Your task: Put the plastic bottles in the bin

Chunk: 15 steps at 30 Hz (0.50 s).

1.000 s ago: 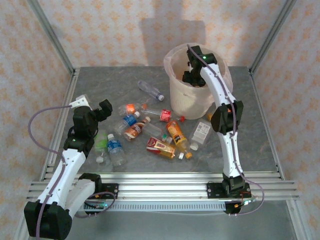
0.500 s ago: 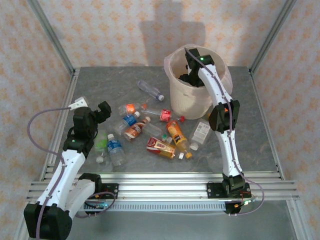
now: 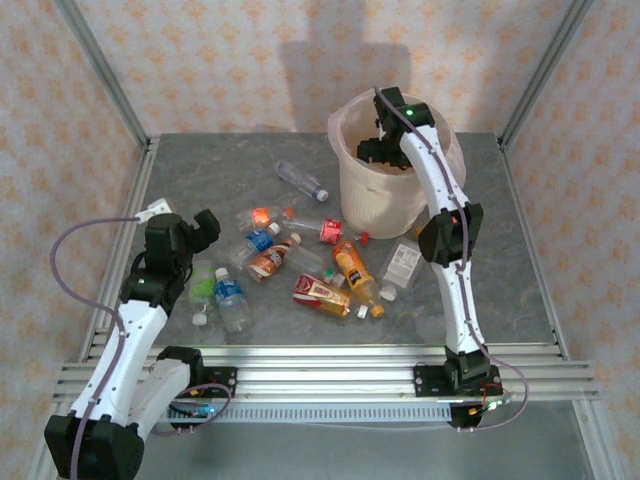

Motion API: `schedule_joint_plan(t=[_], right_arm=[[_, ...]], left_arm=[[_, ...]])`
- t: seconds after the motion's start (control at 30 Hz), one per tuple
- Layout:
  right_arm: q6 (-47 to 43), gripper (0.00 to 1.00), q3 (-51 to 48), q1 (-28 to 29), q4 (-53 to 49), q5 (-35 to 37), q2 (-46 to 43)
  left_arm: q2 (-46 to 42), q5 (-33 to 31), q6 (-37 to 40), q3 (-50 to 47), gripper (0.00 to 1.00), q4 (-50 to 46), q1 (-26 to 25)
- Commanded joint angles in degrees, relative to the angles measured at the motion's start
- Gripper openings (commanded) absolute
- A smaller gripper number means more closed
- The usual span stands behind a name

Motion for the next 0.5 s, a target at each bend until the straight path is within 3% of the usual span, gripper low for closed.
schedule_joint_plan(t=[0.0, 0.27, 0.47], right_arm=[[2.2, 0.99, 2.71, -0.18, -0.43, 2.23, -8.46], [5.39, 0.99, 2.47, -0.04, 1.06, 3.48, -17.1], [5.97, 0.99, -1.59, 1.41, 1.04, 5.42, -24.75]], left_arm=[[-1.56, -3.89, -1.81, 1.9, 1.0, -6.67, 0.39], [-3.82, -7.12, -1.02, 2.66, 1.0, -12.34, 0.35], [-0.17, -7.24, -0.4, 4.86, 1.0, -18.6, 0.31]])
